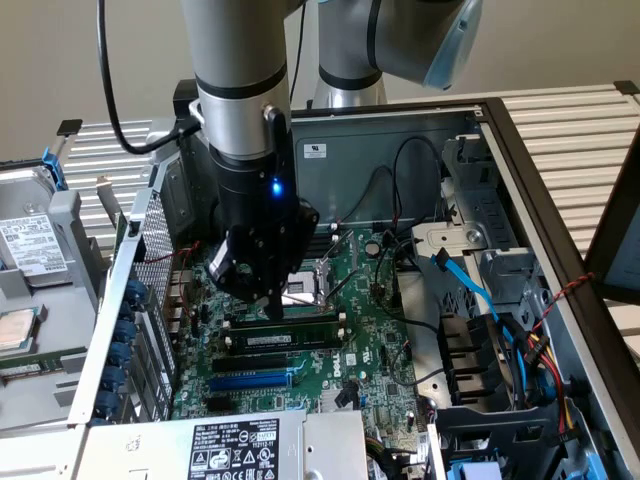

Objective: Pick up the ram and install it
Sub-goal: 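Press down the ram until it locks into place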

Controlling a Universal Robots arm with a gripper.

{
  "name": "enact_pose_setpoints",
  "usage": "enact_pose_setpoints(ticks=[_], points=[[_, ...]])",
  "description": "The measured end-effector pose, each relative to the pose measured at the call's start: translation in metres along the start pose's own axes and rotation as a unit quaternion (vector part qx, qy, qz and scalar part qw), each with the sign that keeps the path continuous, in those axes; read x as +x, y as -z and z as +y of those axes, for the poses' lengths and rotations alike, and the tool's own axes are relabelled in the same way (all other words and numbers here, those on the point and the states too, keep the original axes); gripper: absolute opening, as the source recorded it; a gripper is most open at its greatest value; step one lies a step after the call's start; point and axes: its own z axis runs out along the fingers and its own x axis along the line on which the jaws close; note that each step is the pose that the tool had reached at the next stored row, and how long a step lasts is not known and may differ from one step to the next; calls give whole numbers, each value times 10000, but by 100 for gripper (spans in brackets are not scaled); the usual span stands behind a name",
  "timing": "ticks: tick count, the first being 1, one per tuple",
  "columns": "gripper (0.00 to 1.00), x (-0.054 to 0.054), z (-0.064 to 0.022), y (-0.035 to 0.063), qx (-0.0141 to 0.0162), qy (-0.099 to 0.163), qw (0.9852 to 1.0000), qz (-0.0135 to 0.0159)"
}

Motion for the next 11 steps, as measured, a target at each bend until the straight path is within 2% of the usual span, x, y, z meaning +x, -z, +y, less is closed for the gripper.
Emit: enact_pose_setpoints(ticks=[5, 8, 11], points=[[10, 0, 0, 0, 5, -407, 9992, 13], [10, 0, 0, 0, 8, -659, 9978, 20], [10, 0, 0, 0, 12, -918, 9958, 28]])
